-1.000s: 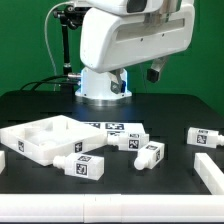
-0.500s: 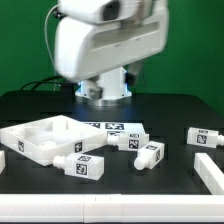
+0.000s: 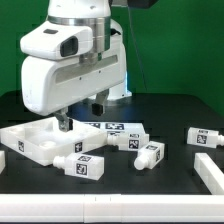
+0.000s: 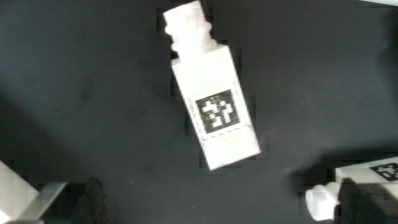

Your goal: Assemble one leg

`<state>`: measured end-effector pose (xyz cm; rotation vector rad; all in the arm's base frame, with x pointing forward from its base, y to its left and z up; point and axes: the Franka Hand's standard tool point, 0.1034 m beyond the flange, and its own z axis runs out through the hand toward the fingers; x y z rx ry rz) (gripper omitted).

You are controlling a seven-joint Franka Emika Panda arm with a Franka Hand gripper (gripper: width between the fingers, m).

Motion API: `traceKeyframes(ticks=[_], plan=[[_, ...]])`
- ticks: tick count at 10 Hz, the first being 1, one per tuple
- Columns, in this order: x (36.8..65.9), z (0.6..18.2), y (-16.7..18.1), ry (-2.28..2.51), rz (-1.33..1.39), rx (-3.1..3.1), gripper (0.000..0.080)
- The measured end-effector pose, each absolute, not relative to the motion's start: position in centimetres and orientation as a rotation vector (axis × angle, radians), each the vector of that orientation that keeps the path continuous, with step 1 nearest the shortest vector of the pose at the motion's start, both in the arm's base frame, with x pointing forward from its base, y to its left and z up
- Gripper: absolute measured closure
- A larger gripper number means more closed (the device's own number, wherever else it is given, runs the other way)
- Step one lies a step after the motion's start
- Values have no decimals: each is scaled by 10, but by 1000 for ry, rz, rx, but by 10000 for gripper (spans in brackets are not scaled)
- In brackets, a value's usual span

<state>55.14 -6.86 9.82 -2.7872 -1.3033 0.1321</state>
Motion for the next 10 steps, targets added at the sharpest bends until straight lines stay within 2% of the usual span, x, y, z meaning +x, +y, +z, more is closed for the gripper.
traceKeyframes(ticks=[1, 2, 3, 5, 8, 10], plan=[[551, 97, -69, -1303, 133, -2787, 150], [550, 88, -67, -1348, 78, -2791, 150], [538, 71, -65, -1373, 47, -2794, 150], [524, 55, -34, -1370, 11, -2818, 150], [516, 30, -51, -1420, 4, -2792, 150], [526, 27, -55, -1440, -38, -2800, 150]])
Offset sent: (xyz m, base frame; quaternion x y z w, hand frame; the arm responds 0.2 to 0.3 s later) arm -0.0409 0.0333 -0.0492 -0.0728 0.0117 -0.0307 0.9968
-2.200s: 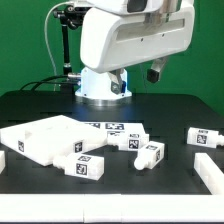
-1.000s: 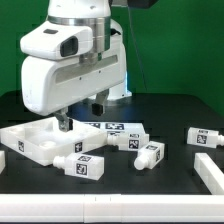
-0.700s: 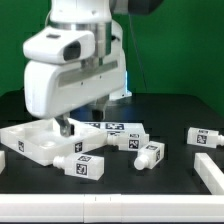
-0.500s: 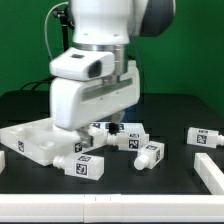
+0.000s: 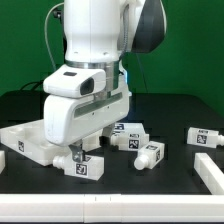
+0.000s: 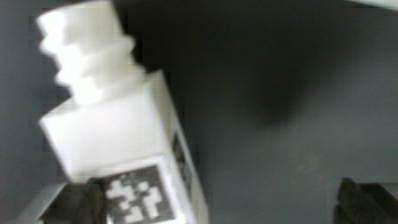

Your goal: Assemble one leg

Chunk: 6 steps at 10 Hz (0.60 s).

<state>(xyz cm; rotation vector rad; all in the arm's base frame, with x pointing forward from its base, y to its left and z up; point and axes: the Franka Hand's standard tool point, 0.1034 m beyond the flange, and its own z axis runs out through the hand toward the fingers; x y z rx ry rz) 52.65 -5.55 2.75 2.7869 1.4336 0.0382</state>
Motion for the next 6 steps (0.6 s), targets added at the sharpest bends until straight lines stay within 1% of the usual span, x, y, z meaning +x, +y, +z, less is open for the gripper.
traceKeyframes(ticks=[1, 3, 4, 5, 6], plan=[[533, 25, -61, 1436, 49, 2780, 150], [542, 13, -62, 1432, 46, 2788, 150], [543, 13, -64, 1429, 48, 2788, 270], [543, 13, -64, 1430, 47, 2788, 270], [543, 13, -64, 1430, 47, 2788, 410]])
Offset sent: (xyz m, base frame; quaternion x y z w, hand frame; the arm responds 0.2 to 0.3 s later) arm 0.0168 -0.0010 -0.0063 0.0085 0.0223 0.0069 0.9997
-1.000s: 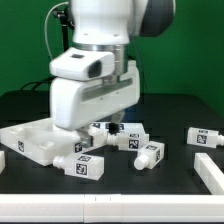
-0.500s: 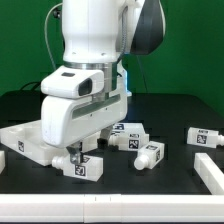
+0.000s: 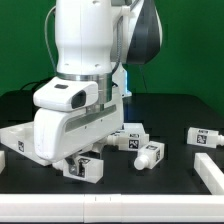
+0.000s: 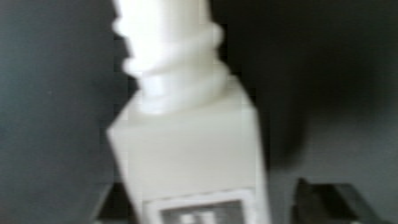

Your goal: Assemble one leg

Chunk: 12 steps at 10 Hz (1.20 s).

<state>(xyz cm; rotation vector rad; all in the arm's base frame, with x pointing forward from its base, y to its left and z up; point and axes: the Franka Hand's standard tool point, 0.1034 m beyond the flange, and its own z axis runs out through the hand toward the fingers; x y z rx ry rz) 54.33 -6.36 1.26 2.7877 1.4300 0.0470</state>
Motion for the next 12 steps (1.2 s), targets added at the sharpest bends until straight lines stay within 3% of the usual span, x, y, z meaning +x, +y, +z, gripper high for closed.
traceKeyframes(ticks=[1, 4, 6, 8, 11, 12], plan=[[543, 13, -64, 1430, 47, 2788, 519], [543, 13, -70, 1498, 37, 2752, 518], [557, 13, -112, 1576, 34, 2694, 518], [564, 13, -133, 1597, 47, 2669, 518], [571, 13, -134, 1597, 51, 2668, 517], [570, 13, -134, 1595, 52, 2669, 445]])
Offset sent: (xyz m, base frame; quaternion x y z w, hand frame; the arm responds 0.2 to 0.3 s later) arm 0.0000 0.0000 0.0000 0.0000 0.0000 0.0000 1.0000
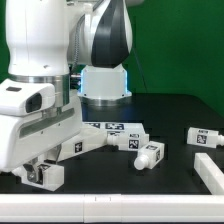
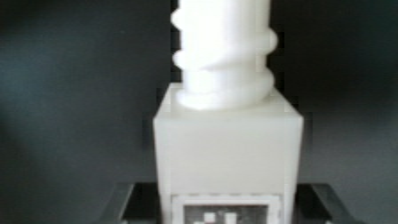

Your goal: Assemble one leg

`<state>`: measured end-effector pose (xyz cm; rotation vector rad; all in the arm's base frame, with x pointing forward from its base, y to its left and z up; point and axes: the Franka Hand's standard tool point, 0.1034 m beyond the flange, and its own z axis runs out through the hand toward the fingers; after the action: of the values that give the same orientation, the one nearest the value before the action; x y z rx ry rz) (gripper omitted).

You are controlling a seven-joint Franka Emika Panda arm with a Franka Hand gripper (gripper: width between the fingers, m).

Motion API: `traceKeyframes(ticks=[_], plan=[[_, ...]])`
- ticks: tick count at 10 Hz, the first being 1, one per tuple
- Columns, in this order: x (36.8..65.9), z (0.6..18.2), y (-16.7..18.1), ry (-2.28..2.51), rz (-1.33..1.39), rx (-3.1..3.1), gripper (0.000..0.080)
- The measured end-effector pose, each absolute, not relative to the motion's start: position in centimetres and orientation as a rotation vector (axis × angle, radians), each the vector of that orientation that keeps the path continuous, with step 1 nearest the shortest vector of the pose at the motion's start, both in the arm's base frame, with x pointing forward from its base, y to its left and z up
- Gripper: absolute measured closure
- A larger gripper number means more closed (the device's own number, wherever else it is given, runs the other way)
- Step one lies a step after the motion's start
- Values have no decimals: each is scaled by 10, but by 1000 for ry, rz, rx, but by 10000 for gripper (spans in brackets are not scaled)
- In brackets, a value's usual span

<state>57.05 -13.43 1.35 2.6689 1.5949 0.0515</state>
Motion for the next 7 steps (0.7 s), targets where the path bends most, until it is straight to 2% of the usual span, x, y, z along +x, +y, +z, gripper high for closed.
traceKeyframes(ticks=[1, 2, 3, 4, 7], plan=[[570, 13, -134, 1595, 51, 2669, 445], [571, 14, -134, 1595, 52, 2669, 264], [574, 22, -126, 1533, 54, 2703, 264], [577, 36, -113, 1501, 47, 2727, 174], [558, 58, -48, 1295, 74, 2830, 151]])
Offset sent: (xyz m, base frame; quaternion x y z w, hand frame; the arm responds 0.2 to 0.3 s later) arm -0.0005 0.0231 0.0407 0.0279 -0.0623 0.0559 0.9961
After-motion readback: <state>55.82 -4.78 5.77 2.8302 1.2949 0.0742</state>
